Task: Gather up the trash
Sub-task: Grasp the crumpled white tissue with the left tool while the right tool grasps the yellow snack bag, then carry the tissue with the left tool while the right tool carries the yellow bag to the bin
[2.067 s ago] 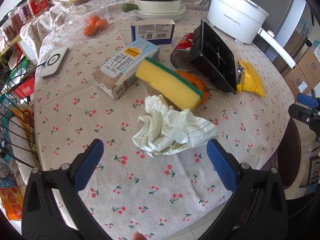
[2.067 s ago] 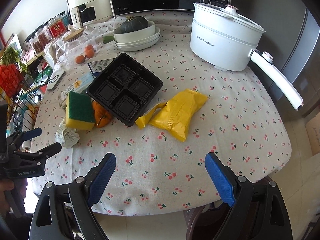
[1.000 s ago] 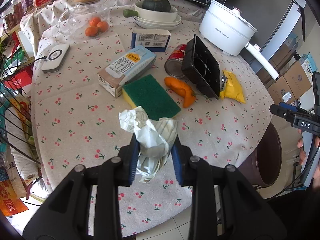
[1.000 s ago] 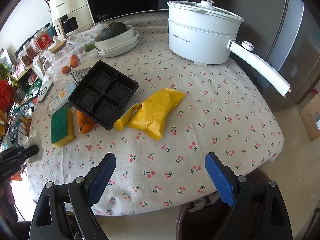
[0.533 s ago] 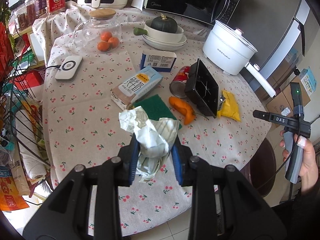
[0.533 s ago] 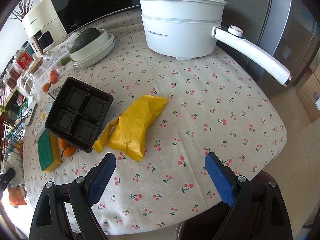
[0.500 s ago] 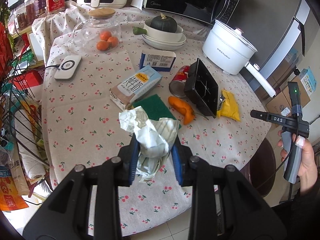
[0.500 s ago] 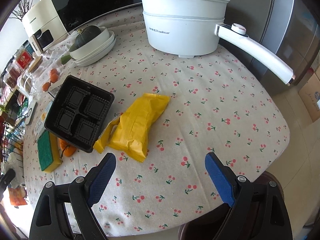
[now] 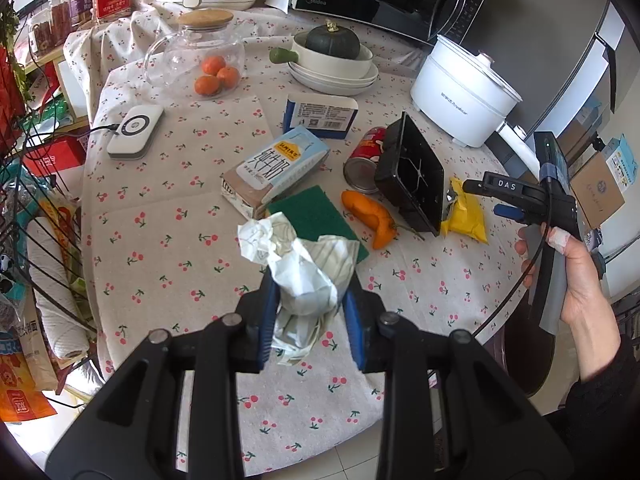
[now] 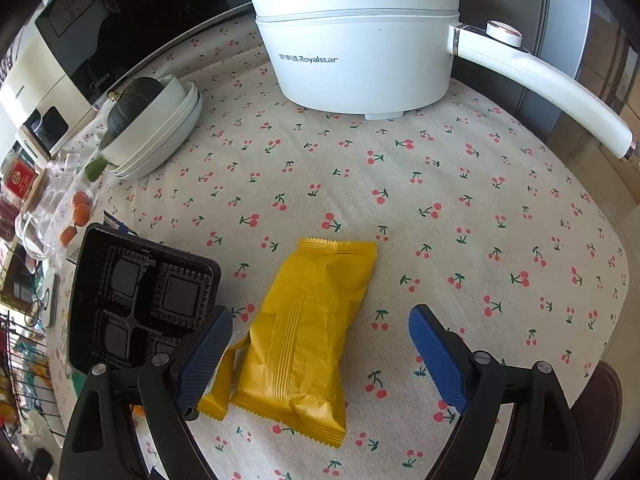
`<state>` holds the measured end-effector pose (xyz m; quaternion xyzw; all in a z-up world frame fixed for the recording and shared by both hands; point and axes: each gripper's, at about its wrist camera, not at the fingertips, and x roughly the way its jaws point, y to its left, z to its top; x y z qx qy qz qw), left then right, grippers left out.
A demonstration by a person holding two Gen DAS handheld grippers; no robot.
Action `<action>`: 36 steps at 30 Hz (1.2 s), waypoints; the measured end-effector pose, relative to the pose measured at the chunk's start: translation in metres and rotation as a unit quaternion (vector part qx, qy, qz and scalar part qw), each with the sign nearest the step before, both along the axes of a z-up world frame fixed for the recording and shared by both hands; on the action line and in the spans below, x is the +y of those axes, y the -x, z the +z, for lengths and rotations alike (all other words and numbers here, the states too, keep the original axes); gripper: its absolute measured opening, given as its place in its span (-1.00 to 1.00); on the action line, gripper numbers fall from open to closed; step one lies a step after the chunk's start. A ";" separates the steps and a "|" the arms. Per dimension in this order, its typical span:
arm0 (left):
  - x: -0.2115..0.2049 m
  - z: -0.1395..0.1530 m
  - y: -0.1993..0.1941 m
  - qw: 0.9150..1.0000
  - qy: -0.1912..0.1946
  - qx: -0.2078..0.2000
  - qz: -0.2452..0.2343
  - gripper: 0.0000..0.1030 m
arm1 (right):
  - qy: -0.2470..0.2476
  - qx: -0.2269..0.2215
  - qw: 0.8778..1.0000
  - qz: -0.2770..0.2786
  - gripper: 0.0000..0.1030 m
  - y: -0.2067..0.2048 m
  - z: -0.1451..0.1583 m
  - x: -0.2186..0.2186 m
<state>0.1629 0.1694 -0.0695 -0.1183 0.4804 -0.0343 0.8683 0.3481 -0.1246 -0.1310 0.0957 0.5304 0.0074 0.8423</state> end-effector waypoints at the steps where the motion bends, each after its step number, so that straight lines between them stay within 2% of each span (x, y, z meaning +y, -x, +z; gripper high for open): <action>1: 0.000 0.000 0.000 1.000 0.000 0.000 0.000 -0.37 | 0.000 0.000 1.000 -0.001 0.73 -0.002 -0.003 0.000; 4: 0.000 -0.001 -0.002 1.000 -0.002 0.003 -0.003 -0.37 | 0.010 0.002 1.000 0.002 0.71 -0.004 -0.011 0.004; 7: 0.000 -0.003 -0.004 1.000 -0.001 0.008 -0.002 -0.37 | 0.022 0.006 1.000 0.010 0.60 -0.002 -0.020 0.009; 9: -0.001 -0.004 -0.003 1.000 0.000 0.009 -0.001 -0.37 | 0.035 0.013 0.999 0.012 0.43 0.002 -0.026 0.009; 12: -0.003 -0.002 -0.002 1.000 0.003 0.007 -0.004 -0.37 | 0.084 0.005 0.996 0.031 0.11 0.011 -0.027 0.014; 15: -0.006 0.002 0.001 1.000 0.006 0.002 -0.009 -0.37 | 0.084 0.012 0.996 0.043 0.03 0.020 -0.025 0.011; 19: -0.011 0.005 0.005 1.000 0.008 -0.003 -0.019 -0.37 | 0.082 0.017 0.995 0.048 0.00 0.035 -0.017 0.004; 29: -0.029 0.010 0.016 0.999 0.009 -0.010 -0.042 -0.37 | 0.030 0.005 0.998 0.050 -0.01 0.077 0.019 -0.020; 36: -0.047 0.008 0.019 0.998 0.017 -0.006 -0.056 -0.37 | 0.013 -0.007 0.999 0.050 -0.01 0.106 0.037 -0.043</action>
